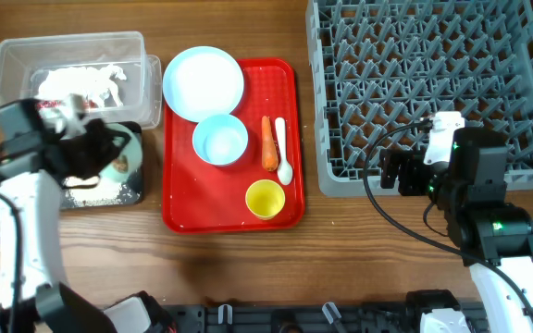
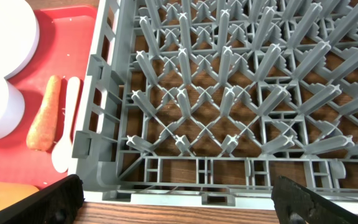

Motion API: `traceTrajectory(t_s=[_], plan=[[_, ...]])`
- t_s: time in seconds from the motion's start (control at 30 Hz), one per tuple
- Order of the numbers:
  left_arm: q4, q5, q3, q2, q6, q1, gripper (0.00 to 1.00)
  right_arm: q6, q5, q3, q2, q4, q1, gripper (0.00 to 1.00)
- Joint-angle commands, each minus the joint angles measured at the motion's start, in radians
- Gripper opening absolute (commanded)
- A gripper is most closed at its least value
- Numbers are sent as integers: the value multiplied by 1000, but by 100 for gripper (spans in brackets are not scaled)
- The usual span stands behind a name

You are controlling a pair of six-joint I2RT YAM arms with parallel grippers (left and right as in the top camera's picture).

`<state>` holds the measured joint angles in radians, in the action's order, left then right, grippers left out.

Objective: Sort waste into correct bins and load items into the dishwasher rack
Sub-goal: 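Tip the small bowl over the black tray to empty the food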

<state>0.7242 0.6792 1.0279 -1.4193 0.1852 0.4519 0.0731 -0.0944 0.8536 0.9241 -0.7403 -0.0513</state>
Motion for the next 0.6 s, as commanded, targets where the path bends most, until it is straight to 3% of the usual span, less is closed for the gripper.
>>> traceTrajectory(t_s=[0.0,0.33,0.57], plan=[[-38,351,18,-75,-77,146,4,-10,-12,25,2,2,-2,100],[-160,803,18,-274,-77,317,4,-10,-12,25,2,2,-2,100],[-191,843,18,-329,-77,346,4,-10,-12,25,2,2,-2,100]])
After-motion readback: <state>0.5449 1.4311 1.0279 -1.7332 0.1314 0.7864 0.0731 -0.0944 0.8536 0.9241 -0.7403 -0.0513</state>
